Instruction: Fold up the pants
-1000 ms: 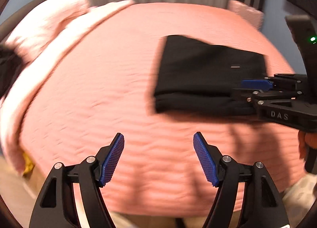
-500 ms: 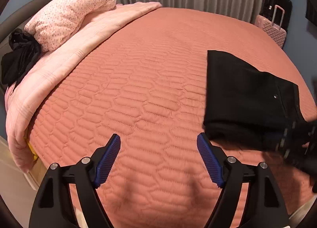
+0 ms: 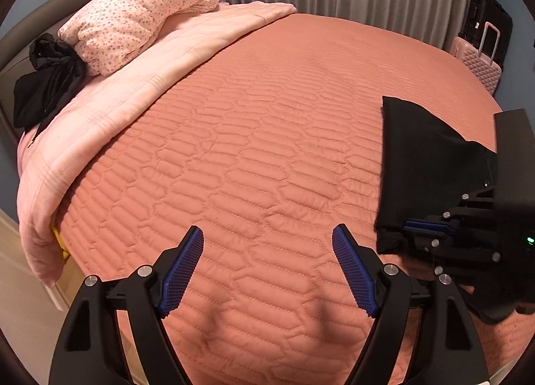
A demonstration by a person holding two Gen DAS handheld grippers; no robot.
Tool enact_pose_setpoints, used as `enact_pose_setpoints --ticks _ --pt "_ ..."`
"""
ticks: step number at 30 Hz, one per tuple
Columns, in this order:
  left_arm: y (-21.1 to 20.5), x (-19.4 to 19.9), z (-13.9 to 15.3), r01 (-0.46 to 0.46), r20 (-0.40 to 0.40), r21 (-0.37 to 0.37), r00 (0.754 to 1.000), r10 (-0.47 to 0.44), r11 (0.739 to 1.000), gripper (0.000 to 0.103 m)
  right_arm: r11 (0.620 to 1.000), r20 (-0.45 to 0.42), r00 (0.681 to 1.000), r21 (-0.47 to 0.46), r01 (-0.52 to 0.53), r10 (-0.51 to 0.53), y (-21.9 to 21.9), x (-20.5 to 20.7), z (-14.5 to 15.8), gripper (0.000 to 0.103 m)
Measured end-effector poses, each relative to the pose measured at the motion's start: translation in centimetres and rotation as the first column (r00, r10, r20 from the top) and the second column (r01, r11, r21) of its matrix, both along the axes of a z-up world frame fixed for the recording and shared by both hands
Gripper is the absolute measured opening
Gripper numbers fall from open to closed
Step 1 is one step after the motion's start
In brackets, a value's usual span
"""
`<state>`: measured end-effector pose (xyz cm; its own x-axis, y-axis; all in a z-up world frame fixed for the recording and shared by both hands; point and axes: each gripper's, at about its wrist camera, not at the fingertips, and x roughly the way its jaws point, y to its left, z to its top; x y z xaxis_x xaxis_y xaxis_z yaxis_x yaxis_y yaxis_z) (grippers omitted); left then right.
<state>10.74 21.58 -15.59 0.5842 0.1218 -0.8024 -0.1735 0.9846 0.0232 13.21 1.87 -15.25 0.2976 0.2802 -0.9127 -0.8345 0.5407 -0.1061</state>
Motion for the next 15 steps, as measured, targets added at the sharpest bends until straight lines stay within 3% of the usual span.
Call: enact_pose_setpoints --ticks 2,5,7,8,10,12,15 --pt "0.5 -0.1 -0.3 -0.012 -0.008 -0.004 1.0 0.012 1.0 0.077 0.999 -0.036 0.999 0.025 0.019 -0.019 0.1 0.2 0.8 0.0" --pt "1.2 -0.1 -0.6 -0.029 -0.007 -0.012 1.0 0.029 1.0 0.077 0.996 -0.065 0.997 0.081 -0.039 0.044 0.7 -1.9 1.9 0.0" --pt "1.5 0.3 -0.8 -0.039 -0.014 -0.026 0.999 0.038 0.999 0.077 0.998 -0.098 0.994 -0.027 -0.058 0.055 0.7 -2.8 -2.0 0.0" --pt "1.5 0.7 -0.9 -0.044 -0.025 -0.031 0.999 0.043 0.999 0.077 0.999 -0.085 0.996 0.012 -0.039 0.04 0.2 -3.0 -2.0 0.0" --pt "1.5 1.2 -0.5 -0.034 -0.017 -0.027 0.999 0.034 0.999 0.077 0.987 -0.128 0.99 0.145 0.072 -0.053 -1.5 -2.3 1.1 0.0" --pt "1.3 1.6 0.3 -0.014 0.011 -0.015 1.0 0.014 1.0 0.077 0.925 -0.143 0.977 0.323 0.2 -0.161 -4.5 -1.4 5.2 0.006" --pt "0.3 3.4 0.5 0.017 0.004 -0.054 1.0 -0.017 0.998 0.077 0.832 -0.237 0.905 0.364 0.419 -0.353 -8.9 1.8 5.4 0.013"
